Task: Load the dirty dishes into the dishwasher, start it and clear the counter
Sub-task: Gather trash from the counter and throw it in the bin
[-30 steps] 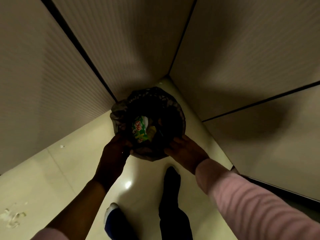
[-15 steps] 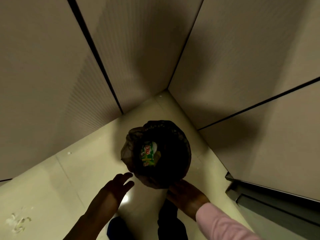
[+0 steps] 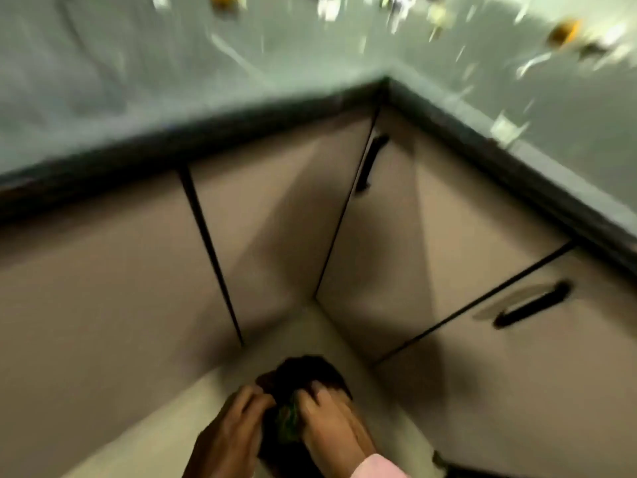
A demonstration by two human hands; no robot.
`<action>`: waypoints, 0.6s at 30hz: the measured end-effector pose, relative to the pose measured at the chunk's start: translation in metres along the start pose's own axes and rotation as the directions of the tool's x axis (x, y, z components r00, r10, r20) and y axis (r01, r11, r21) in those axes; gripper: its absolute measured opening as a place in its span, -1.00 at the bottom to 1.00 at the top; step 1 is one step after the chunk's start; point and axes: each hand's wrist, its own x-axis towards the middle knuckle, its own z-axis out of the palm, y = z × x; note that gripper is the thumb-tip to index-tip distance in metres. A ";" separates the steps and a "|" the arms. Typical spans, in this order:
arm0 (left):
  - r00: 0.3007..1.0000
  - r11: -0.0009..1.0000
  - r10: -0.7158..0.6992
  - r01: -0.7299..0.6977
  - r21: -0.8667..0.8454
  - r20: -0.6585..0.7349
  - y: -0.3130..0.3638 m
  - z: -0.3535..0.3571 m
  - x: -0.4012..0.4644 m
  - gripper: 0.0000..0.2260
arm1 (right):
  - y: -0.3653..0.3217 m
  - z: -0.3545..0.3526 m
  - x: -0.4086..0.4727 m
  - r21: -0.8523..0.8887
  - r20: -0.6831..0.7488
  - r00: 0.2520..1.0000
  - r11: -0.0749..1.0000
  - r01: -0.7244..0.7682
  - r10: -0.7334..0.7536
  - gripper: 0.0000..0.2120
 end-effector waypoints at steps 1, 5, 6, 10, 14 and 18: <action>1.000 0.999 0.007 -0.006 -0.054 0.020 0.022 -0.032 0.019 -0.70 | -0.021 -0.041 0.013 -0.009 -0.010 0.998 0.998 0.064 -0.064 -0.75; 0.970 0.983 0.182 -0.177 0.043 -0.162 0.107 -0.156 0.075 -0.65 | -0.071 -0.193 0.044 -0.158 -0.321 0.911 0.963 0.219 -0.260 -0.81; 0.969 0.984 0.175 -0.174 0.026 -0.175 0.138 -0.193 0.077 -0.66 | -0.081 -0.239 0.036 -0.128 -0.356 0.908 0.974 0.186 -0.220 -0.81; 0.938 0.967 0.254 -0.243 0.077 -0.237 0.191 -0.274 0.102 -0.74 | -0.082 -0.347 0.031 -0.240 -0.439 0.866 0.960 0.144 -0.240 -0.82; 0.921 0.959 0.283 -0.266 0.099 -0.269 0.212 -0.330 0.131 -0.84 | -0.052 -0.418 0.025 -0.189 -0.406 0.908 0.982 0.030 -0.106 -0.75; 0.927 0.973 0.230 -0.214 0.085 -0.297 0.217 -0.352 0.165 -0.84 | -0.012 -0.457 0.045 -0.150 -0.386 0.922 0.987 -0.061 -0.002 -0.72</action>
